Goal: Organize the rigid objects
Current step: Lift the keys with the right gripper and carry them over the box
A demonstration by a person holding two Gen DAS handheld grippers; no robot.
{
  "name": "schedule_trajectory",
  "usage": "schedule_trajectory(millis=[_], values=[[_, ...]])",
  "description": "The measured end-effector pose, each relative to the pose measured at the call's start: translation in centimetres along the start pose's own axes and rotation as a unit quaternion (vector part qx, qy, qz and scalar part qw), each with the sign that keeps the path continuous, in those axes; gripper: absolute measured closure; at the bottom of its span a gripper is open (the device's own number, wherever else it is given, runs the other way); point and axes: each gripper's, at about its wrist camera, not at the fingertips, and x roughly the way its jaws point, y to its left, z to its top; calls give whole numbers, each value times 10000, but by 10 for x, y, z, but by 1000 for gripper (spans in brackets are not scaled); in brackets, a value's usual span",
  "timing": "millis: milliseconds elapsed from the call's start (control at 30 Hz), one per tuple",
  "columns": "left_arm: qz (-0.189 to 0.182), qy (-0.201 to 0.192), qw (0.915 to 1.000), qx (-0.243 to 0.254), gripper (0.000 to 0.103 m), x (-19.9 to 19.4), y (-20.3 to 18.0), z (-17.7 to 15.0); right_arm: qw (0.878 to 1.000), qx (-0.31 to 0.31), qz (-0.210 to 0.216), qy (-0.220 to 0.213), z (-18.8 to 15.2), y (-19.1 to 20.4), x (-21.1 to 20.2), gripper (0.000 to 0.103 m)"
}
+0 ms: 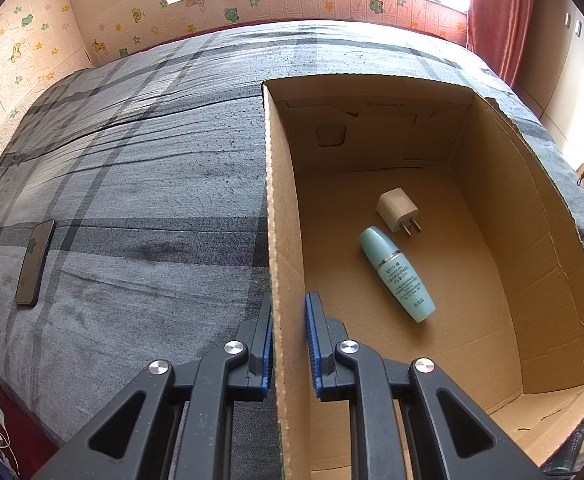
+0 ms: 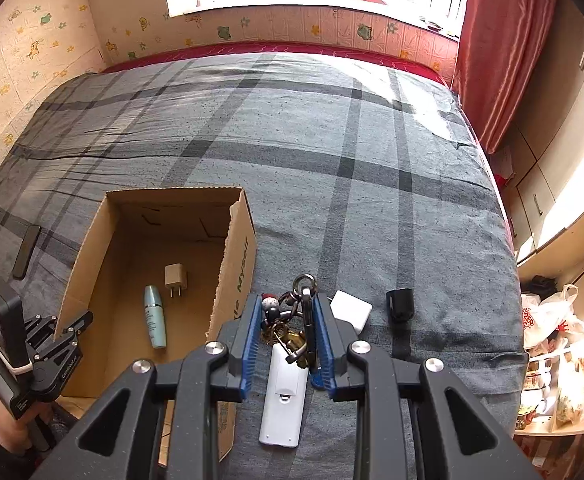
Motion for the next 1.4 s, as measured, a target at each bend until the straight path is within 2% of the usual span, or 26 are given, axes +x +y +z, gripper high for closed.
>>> schedule_trajectory(millis=[233, 533, 933, 1400], values=[[-10, -1, 10000, -7, 87, 0, 0, 0, 9995, -243, 196, -38, 10, 30, 2, 76], [-19, 2, 10000, -13, 87, 0, -1, 0, 9978, -503, 417, 126, 20, 69, 28, 76], [-43, 3, 10000, -19, 87, 0, 0, 0, 9951, -692, 450, 545, 18, 105, 75, 76], [-45, 4, 10000, -22, 87, 1, 0, 0, 9898, -691, 335, 1198, 8, 123, 141, 76]])
